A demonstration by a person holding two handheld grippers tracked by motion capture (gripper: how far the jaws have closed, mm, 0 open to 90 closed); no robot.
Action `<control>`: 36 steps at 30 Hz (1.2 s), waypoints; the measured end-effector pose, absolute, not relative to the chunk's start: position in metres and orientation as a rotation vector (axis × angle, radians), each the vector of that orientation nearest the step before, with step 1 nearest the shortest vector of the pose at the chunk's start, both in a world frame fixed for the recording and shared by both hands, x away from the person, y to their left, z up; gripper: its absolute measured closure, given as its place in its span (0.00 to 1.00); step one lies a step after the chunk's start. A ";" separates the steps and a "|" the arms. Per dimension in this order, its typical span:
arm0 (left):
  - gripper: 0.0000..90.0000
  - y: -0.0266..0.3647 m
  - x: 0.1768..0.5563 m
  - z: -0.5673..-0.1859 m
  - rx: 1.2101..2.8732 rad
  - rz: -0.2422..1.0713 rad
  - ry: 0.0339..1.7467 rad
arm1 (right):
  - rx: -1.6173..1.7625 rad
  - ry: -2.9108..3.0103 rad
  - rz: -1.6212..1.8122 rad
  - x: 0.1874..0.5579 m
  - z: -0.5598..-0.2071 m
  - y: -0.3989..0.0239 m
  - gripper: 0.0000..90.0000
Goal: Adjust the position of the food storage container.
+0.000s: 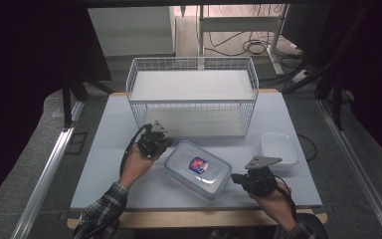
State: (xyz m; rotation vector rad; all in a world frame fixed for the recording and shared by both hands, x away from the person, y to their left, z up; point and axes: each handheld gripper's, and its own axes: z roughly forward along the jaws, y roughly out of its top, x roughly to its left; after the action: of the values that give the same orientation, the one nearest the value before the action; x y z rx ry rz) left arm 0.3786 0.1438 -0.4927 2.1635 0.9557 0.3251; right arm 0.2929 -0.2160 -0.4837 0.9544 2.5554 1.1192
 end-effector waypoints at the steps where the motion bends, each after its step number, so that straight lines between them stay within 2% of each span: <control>1: 0.99 0.145 0.376 -0.499 2.158 0.289 0.962 | 0.959 2.548 1.126 0.292 -0.484 -0.215 0.98; 10: 0.99 0.157 0.336 -0.516 2.114 0.194 1.012 | 1.064 2.552 1.034 0.298 -0.485 -0.216 0.99; 16: 0.99 0.160 0.313 -0.517 2.096 0.177 1.057 | 1.057 2.557 1.012 0.303 -0.490 -0.207 0.99; 22: 1.00 0.159 0.301 -0.515 2.080 0.220 1.126 | 1.063 2.553 0.988 0.326 -0.491 -0.199 0.99; 29: 0.99 0.154 0.296 -0.514 2.100 0.250 1.115 | 1.045 2.530 0.959 0.346 -0.490 -0.196 0.99; 34: 0.85 0.168 0.294 -0.506 2.050 0.294 1.121 | 0.997 2.499 0.975 0.339 -0.487 -0.202 0.93; 36: 0.76 0.174 0.291 -0.503 2.021 0.325 1.123 | 0.975 2.471 0.990 0.335 -0.481 -0.207 0.88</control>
State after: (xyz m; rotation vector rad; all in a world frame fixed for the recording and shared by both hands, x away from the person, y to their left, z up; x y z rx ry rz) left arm 0.2912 0.1736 -0.5030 2.0211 1.1231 0.3245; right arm 0.3347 -0.2072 -0.4811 0.9747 2.4710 0.9900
